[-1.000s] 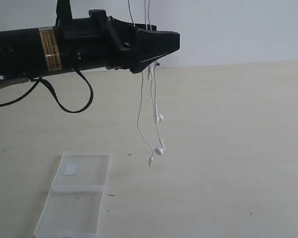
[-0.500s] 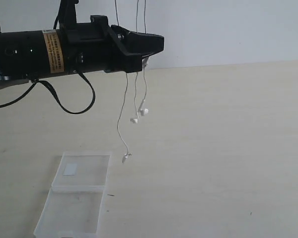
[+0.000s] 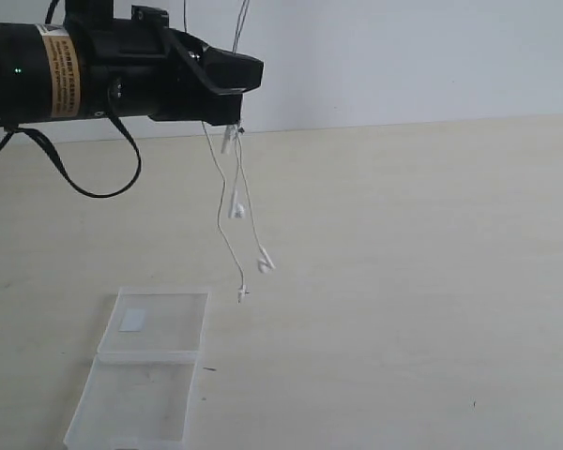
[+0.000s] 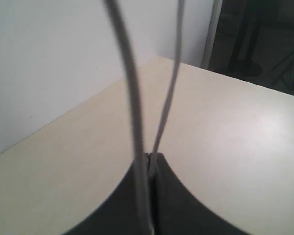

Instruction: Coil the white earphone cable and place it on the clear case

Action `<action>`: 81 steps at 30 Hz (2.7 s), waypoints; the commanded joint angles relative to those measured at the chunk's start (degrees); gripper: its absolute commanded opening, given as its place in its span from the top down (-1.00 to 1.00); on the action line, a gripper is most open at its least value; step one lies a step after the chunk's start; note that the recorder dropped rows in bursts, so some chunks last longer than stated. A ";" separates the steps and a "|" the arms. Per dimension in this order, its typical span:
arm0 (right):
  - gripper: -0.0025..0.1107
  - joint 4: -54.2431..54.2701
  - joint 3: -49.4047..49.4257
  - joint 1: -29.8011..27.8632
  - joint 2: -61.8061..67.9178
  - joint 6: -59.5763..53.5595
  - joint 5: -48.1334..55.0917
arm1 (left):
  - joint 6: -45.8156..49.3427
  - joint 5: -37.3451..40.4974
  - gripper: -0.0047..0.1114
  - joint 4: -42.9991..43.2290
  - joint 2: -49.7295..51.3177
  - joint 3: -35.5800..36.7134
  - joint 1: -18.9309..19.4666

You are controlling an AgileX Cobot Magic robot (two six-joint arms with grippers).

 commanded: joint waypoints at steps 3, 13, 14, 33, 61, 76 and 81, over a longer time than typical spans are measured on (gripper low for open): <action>0.96 -11.43 -0.27 -0.03 -4.24 4.28 5.41 | -4.89 0.39 0.92 4.65 -1.76 -0.30 -0.25; 0.96 -21.62 2.36 -0.03 -5.53 5.16 8.72 | -12.31 -2.76 0.92 11.08 -4.35 -0.30 -0.13; 0.96 -23.39 3.10 -0.03 -5.65 6.03 8.72 | -14.10 -2.28 0.92 13.01 -4.91 -0.30 -0.13; 0.96 -24.70 43.37 -3.06 -16.12 7.00 8.72 | -35.00 -8.31 0.92 25.79 -23.64 -0.30 13.47; -0.04 41.27 78.69 -1.58 -4.38 -49.94 -9.97 | -36.49 -9.97 0.92 25.79 -16.59 -0.67 12.26; -0.40 53.00 78.69 -1.58 -9.61 -66.96 -10.50 | -36.63 -9.78 0.92 25.79 -15.90 -1.13 12.26; -0.46 61.72 78.69 -1.58 -8.02 -75.08 -12.11 | -36.40 -9.67 0.92 25.79 -15.90 -1.13 12.26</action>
